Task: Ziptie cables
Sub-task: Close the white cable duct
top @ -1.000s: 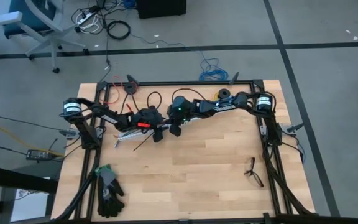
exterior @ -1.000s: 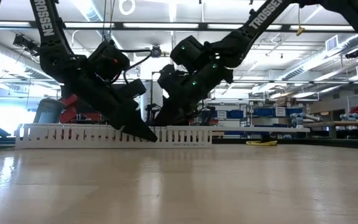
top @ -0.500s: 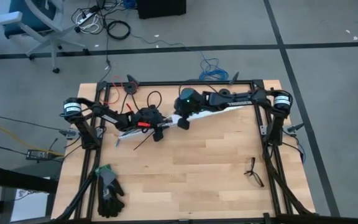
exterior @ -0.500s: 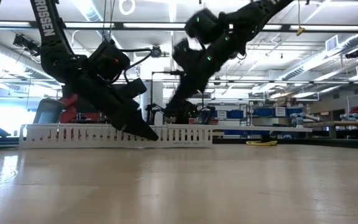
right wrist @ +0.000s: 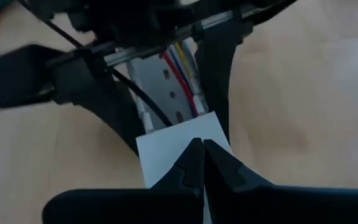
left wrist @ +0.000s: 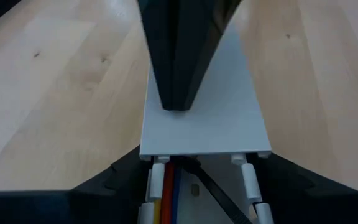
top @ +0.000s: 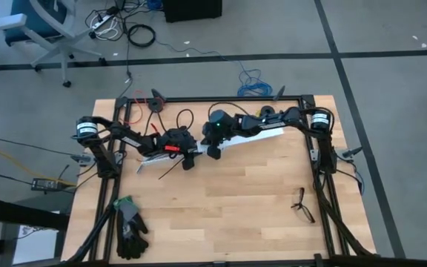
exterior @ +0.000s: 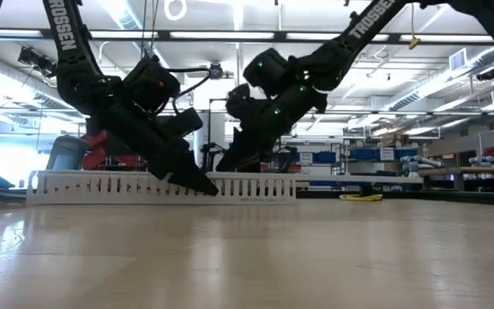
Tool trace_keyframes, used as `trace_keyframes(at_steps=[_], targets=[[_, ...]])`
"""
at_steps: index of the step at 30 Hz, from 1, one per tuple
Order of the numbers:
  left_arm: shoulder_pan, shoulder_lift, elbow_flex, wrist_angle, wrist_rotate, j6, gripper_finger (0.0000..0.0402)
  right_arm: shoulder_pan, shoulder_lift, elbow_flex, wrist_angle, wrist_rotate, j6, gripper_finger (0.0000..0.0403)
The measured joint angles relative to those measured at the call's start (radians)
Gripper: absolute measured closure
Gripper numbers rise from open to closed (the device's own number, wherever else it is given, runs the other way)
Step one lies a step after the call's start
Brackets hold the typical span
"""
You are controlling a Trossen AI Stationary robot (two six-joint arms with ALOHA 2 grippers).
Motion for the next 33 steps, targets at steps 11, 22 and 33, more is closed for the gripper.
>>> trace_keyframes(at_steps=[11, 22, 33], targets=[[0.0, -0.002, 0.01, 0.01, -0.082, -0.043, 0.0158, 0.007, -0.143, -0.002, 0.0, 0.056, -0.084, 0.0403], [0.0, -0.014, 0.017, -0.008, -0.067, -0.051, 0.0082, -0.013, -0.144, -0.002, -0.026, 0.054, -0.085, 0.0403], [-0.005, -0.207, -0.016, -0.292, -0.051, -0.093, 0.0078, -0.027, -0.145, 0.0, -0.052, 0.055, -0.084, 0.0403]])
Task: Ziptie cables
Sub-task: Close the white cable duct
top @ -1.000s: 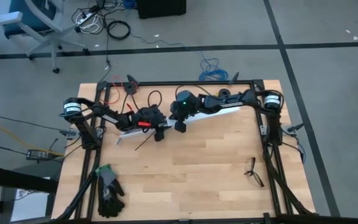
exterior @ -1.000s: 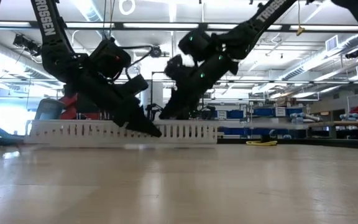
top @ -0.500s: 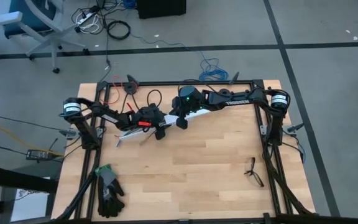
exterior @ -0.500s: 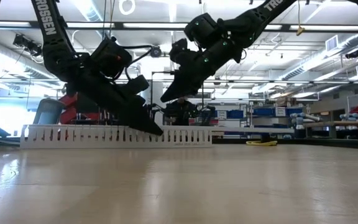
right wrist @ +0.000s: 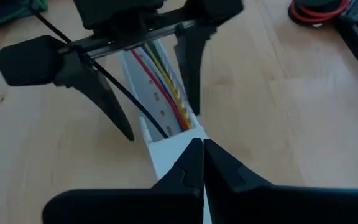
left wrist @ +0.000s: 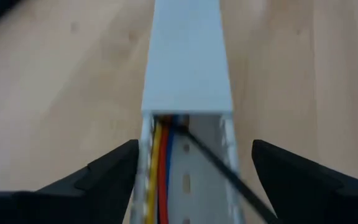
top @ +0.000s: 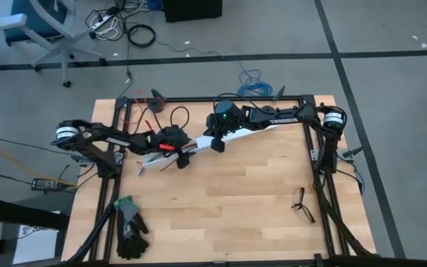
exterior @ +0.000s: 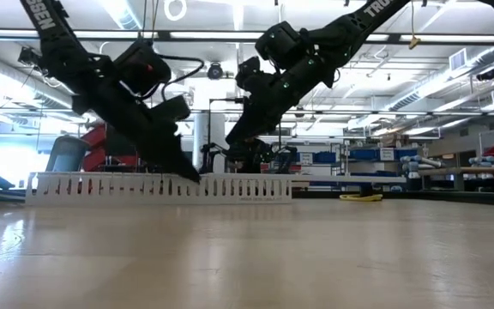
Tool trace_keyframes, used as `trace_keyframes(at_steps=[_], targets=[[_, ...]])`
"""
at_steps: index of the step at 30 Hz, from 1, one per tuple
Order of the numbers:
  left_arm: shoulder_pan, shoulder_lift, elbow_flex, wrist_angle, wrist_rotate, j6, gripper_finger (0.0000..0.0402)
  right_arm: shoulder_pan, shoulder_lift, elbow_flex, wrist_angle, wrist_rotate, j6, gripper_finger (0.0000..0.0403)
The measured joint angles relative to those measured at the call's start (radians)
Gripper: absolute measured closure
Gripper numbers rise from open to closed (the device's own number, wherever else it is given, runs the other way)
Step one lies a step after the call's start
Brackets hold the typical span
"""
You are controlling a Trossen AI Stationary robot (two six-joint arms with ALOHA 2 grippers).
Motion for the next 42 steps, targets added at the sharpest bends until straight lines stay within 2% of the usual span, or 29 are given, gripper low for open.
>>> trace_keyframes(at_steps=[9, 14, 19, 30, 34, 37, 42], targets=[[-0.031, -0.013, -0.087, -0.003, 0.0, -0.142, 0.0078, -0.001, 0.002, 0.0, -0.035, 0.0, 0.0, 0.0403], [-0.045, -0.013, -0.106, 0.038, -0.003, -0.144, 0.0078, -0.006, 0.002, 0.0, -0.061, 0.001, 0.0, 0.0403], [-0.045, -0.012, -0.133, 0.037, -0.052, -0.144, 0.0082, -0.006, 0.003, 0.0, -0.072, 0.0, 0.0, 0.0403], [-0.043, -0.011, -0.136, 0.073, -0.067, -0.086, 0.0162, 0.0, 0.003, 0.0, -0.114, -0.019, 0.021, 0.0403], [-0.041, -0.011, -0.129, 0.088, -0.066, -0.063, 0.0154, 0.0, 0.003, -0.018, -0.128, -0.006, 0.027, 0.0403], [-0.035, -0.004, -0.12, 0.093, -0.065, -0.055, 0.0142, -0.002, 0.006, -0.042, -0.121, 0.044, 0.029, 0.0403], [-0.021, 0.039, -0.09, 0.087, -0.057, -0.037, 0.0138, -0.005, 0.079, -0.045, -0.047, 0.005, 0.061, 0.0403]])
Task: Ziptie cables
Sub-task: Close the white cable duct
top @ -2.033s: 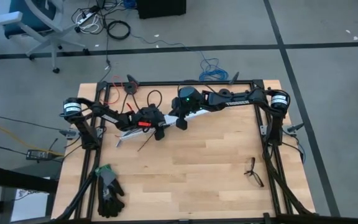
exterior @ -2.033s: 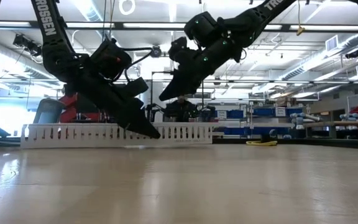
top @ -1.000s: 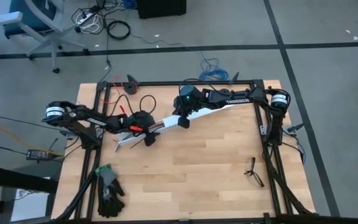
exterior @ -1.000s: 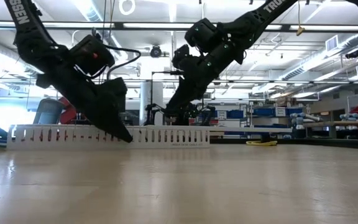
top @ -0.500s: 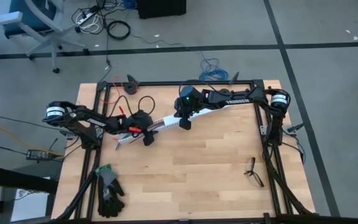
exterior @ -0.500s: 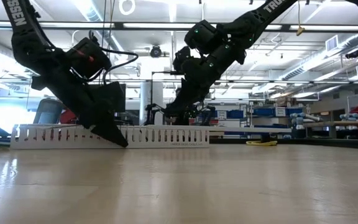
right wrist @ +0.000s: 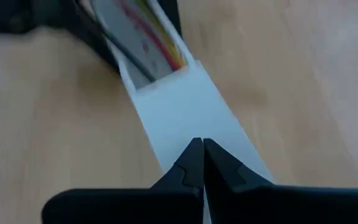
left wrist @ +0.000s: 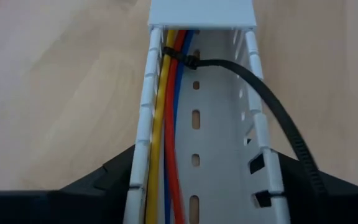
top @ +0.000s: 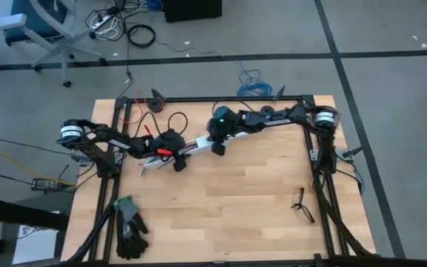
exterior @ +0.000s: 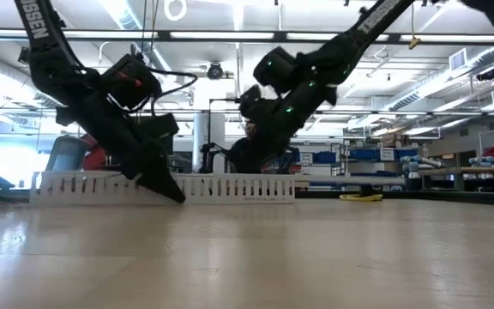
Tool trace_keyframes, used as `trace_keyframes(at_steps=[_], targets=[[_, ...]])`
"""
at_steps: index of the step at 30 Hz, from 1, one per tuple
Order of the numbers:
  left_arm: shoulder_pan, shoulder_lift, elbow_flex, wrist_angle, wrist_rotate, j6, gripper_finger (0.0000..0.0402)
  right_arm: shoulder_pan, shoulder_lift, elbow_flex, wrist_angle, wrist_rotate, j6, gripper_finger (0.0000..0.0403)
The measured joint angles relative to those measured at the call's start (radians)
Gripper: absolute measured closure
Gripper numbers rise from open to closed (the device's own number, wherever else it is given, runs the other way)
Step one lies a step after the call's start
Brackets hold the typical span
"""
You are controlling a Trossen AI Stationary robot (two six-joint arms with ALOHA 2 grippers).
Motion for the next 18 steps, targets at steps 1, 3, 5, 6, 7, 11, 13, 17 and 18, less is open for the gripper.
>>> trace_keyframes(at_steps=[1, 3, 5, 6, 7, 11, 13, 17, 18], targets=[[0.001, 0.014, 0.009, 0.003, 0.003, -0.002, 0.0138, 0.0, 0.024, 0.015, 0.022, -0.019, 0.002, 0.0403], [0.006, 0.037, 0.026, 0.003, 0.004, 0.005, 0.014, 0.006, 0.076, 0.046, 0.055, -0.051, 0.005, 0.0403], [0.01, 0.062, 0.044, 0.022, 0.005, 0.01, 0.0143, 0.016, 0.099, 0.064, 0.1, -0.051, 0.004, 0.0403], [0.014, 0.072, 0.048, 0.026, 0.006, 0.013, 0.0143, 0.021, 0.101, 0.065, 0.124, -0.055, -0.002, 0.0403], [0.018, 0.081, 0.055, 0.031, 0.006, 0.015, 0.0143, 0.025, 0.101, 0.065, 0.145, -0.058, -0.01, 0.0403], [0.02, 0.09, 0.063, 0.045, 0.008, 0.032, 0.0142, 0.033, 0.051, 0.06, 0.173, -0.07, -0.041, 0.0403], [0.021, 0.09, 0.063, 0.054, 0.001, 0.041, 0.0142, 0.03, 0.018, 0.062, 0.174, -0.071, -0.052, 0.0403], [0.021, 0.09, 0.063, 0.056, 0.001, 0.056, 0.0142, 0.023, -0.015, 0.061, 0.113, -0.061, -0.064, 0.0403], [0.021, 0.09, 0.063, 0.057, 0.002, 0.056, 0.0142, 0.022, -0.015, 0.061, 0.11, -0.058, -0.067, 0.0403]])
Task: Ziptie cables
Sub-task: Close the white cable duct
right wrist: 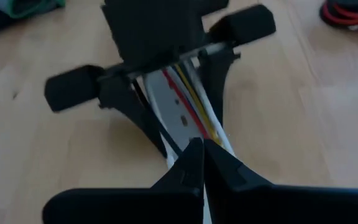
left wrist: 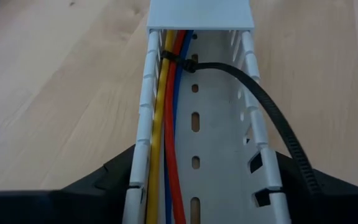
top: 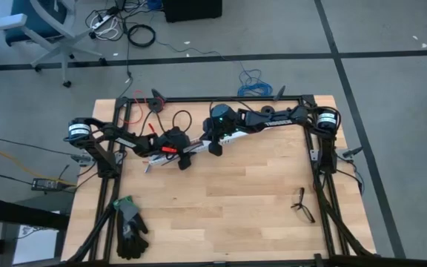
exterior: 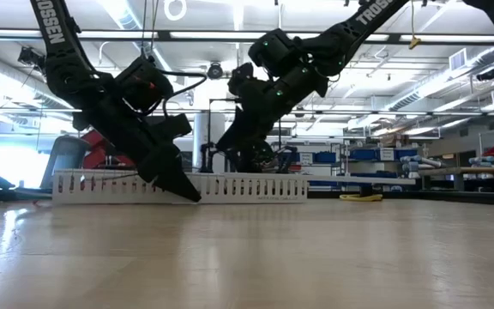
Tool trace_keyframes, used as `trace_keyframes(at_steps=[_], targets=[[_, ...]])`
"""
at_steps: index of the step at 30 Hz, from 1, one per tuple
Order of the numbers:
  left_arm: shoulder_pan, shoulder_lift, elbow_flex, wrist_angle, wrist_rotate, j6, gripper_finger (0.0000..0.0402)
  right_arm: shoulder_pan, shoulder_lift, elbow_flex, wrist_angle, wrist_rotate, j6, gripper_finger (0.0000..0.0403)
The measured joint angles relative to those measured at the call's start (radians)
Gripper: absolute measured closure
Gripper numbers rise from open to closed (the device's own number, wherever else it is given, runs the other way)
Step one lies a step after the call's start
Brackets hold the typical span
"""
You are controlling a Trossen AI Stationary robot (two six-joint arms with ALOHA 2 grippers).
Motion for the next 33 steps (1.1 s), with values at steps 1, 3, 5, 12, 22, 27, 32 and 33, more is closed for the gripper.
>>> trace_keyframes(at_steps=[1, 3, 5, 12, 22, 27, 32, 33], targets=[[0.0, 0.0, 0.0, 0.001, 0.005, 0.0, 0.0141, -0.001, -0.003, 0.0, -0.012, 0.002, 0.0, 0.0403], [0.0, -0.001, -0.001, 0.006, 0.014, -0.001, 0.0138, -0.005, -0.008, -0.001, -0.024, 0.002, -0.001, 0.0403], [0.0, -0.001, -0.001, 0.008, 0.016, -0.002, 0.0131, -0.005, -0.01, -0.003, -0.023, 0.002, -0.001, 0.0403], [0.0, -0.002, 0.0, 0.051, 0.019, 0.0, 0.0096, -0.007, -0.01, -0.006, -0.037, 0.004, 0.005, 0.0403], [0.0, -0.002, 0.0, 0.087, 0.02, 0.0, 0.0123, -0.007, -0.01, -0.006, -0.157, 0.005, 0.012, 0.0403], [0.0, -0.002, 0.0, 0.089, 0.021, 0.0, 0.016, -0.007, -0.01, -0.006, -0.191, 0.057, 0.01, 0.0403], [0.0, -0.002, 0.0, 0.09, 0.021, 0.0, 0.0173, -0.008, -0.01, -0.006, -0.199, 0.075, 0.024, 0.0403], [0.0, -0.002, 0.0, 0.089, 0.021, 0.0, 0.0173, -0.008, -0.011, -0.006, -0.207, 0.09, 0.024, 0.0403]])
